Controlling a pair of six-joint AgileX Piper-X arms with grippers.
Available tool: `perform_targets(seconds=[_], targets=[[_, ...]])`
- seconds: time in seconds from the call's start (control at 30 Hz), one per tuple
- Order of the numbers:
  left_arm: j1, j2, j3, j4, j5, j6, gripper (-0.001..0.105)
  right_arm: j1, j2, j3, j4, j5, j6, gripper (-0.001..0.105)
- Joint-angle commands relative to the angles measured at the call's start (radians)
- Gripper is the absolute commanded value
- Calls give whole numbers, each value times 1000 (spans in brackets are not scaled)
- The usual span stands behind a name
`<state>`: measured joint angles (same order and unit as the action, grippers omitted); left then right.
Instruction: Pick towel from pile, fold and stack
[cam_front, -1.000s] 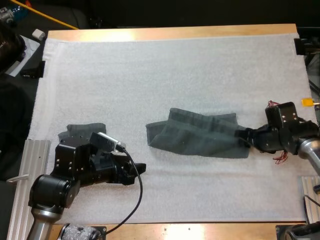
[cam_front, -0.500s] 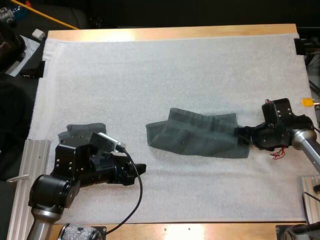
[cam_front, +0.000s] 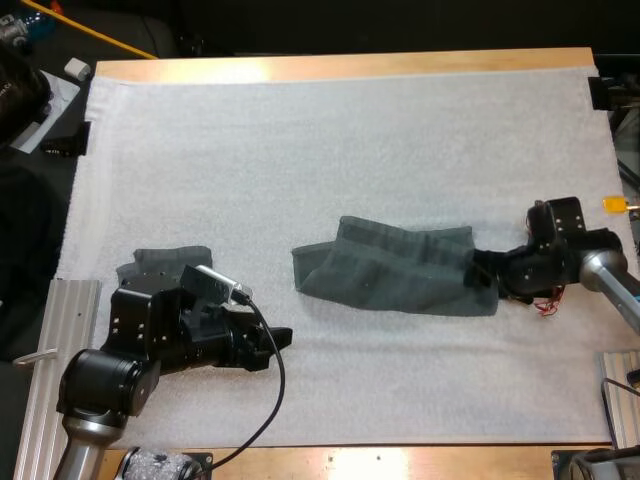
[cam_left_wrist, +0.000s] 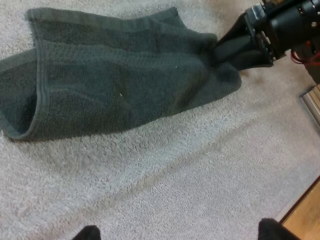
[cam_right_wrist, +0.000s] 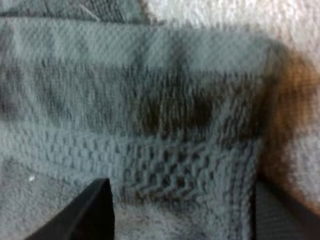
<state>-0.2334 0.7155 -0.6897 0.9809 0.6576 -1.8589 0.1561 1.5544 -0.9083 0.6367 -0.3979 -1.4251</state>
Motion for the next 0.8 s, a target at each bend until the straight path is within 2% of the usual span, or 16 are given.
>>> perform_targets(seconds=[0.0, 0.07, 0.13, 0.37, 0.4, 0.47, 0.5, 0.6, 0.63, 0.7, 0.77], targets=[[-2, 0, -6, -2, 4, -7, 60, 5, 29, -6, -18, -64, 36, 55], [-2, 1, -6, 0, 2, -7, 61, 7, 38, -5, -21, -78, 49, 54], [-3, -1, -6, -1, 4, -6, 61, 12, 44, -3, -23, -83, 58, 48], [-2, 1, -6, 9, 4, -4, 61, 24, 30, -3, -5, -49, 74, 5], [-3, 1, -5, 11, 4, -4, 61, 25, 22, -3, 0, -34, 68, 2], [-3, -1, -6, 15, 5, -2, 61, 24, -7, -5, 24, 22, 42, 1], [-2, -1, -5, 19, 7, -1, 61, 28, -50, -9, 64, 110, 2, 1], [-3, 2, -7, 18, 8, -2, 61, 36, -116, -30, 141, 275, -84, 0], [-4, -1, -5, 17, 9, -2, 61, 36, -126, -32, 146, 281, -95, 0], [-3, -4, -5, 17, 11, -3, 61, 33, -115, -20, 115, 206, -64, 0], [-2, -4, -5, 19, 15, -4, 61, 34, -167, -38, 177, 338, -139, 0]])
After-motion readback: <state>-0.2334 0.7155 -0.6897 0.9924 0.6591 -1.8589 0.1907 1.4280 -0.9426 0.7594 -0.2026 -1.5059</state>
